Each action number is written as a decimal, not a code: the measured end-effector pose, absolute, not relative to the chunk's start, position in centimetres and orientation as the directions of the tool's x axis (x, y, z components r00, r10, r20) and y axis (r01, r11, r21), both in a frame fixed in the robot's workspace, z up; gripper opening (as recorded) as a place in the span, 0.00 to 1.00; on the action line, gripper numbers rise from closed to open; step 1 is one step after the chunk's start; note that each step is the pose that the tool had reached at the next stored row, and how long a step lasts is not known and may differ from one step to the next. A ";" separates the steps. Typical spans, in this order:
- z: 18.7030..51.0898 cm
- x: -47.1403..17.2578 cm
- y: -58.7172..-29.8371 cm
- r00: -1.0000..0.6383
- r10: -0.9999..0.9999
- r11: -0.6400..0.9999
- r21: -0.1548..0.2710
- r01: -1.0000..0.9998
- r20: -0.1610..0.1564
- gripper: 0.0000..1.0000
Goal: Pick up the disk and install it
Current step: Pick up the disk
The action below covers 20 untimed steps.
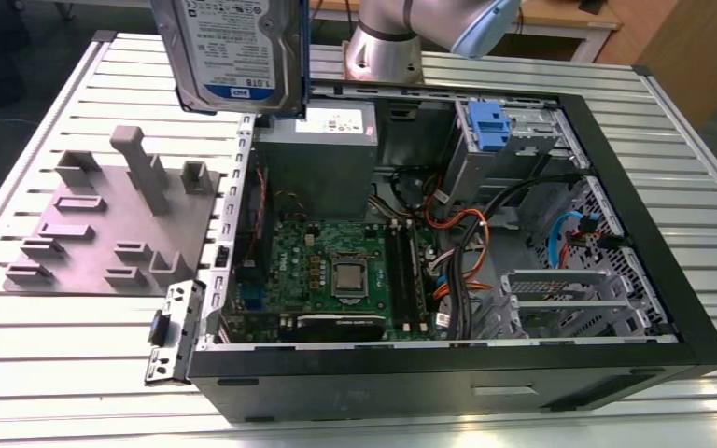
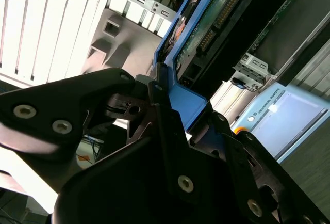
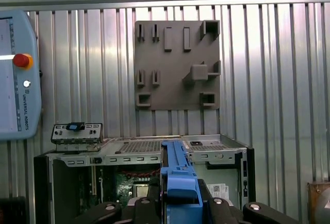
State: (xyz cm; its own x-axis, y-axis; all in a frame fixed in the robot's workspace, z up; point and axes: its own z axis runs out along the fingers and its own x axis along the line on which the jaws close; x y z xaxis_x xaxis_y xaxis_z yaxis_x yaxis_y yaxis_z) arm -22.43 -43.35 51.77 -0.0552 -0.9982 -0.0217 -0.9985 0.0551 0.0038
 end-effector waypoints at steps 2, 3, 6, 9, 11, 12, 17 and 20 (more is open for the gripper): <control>51.8 -22.3 -43.3 -0.055 -0.998 0.055 0.004 -0.998 -0.022 0.36; 51.8 -22.2 -43.3 -0.055 -0.998 0.055 0.004 -0.998 -0.022 0.36; 51.8 -22.1 -43.4 -0.055 -0.998 0.055 0.004 -0.998 -0.022 0.36; 51.8 -22.0 -43.5 -0.055 -0.998 0.055 0.004 -0.998 -0.022 0.36; 51.8 -22.0 -43.5 -0.055 -0.998 0.055 0.004 -0.998 -0.022 0.36; 51.8 -22.0 -43.5 -0.055 -0.998 0.055 0.004 -0.998 -0.022 0.36; 51.8 -21.9 -43.5 -0.055 -0.998 0.055 0.004 -0.998 -0.022 0.36; 51.8 -21.8 -43.5 -0.055 -0.998 0.055 0.004 -0.998 -0.022 0.36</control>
